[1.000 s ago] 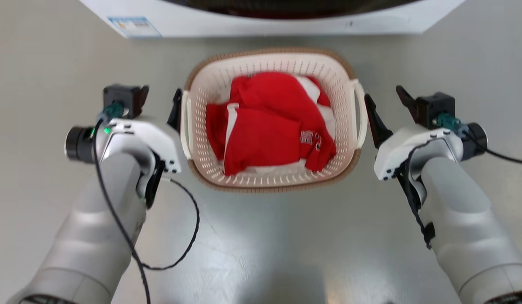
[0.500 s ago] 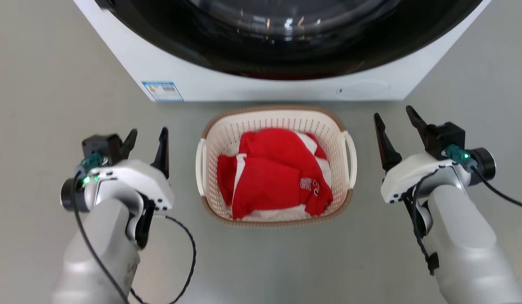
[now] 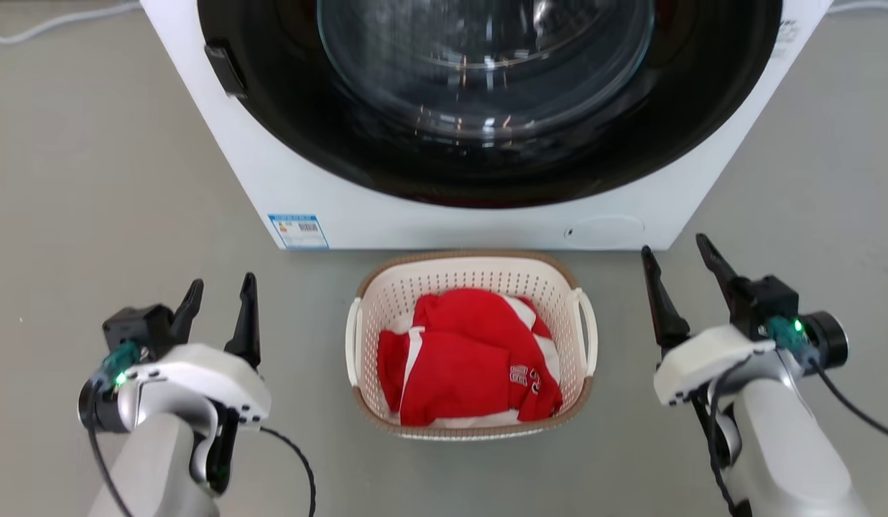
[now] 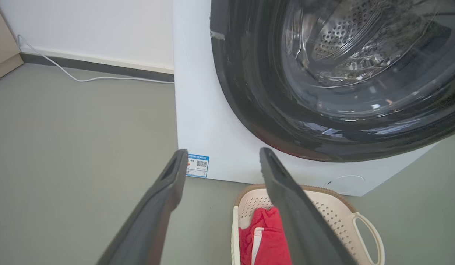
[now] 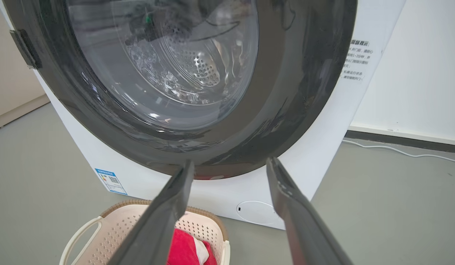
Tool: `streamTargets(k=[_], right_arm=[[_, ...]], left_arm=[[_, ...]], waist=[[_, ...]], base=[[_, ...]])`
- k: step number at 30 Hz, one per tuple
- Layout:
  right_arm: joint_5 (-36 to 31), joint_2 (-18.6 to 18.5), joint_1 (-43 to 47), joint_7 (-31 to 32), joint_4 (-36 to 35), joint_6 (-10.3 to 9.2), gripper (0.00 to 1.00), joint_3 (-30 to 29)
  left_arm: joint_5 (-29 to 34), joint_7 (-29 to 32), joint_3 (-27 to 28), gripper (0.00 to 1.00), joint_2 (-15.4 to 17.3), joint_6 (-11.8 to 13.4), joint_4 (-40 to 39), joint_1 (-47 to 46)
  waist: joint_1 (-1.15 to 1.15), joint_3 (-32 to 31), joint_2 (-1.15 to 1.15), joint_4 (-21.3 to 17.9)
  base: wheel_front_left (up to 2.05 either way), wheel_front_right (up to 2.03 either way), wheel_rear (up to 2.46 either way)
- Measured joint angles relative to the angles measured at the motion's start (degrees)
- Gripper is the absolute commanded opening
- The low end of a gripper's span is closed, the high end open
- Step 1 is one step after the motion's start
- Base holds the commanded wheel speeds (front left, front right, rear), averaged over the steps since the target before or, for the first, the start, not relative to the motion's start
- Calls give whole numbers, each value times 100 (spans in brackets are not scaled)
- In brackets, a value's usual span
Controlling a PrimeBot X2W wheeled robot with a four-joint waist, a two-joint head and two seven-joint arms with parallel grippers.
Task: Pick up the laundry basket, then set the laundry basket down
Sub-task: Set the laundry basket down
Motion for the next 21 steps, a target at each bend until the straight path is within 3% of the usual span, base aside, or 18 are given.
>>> streamTargets(k=[21], right_arm=[[113,33,1784,0,-1302,0,100,-375]], left_arm=[[519,4,684,100,-118,-200,-1215,1937]], waist=[[0,-912,0,-118]], base=[[0,0,0]])
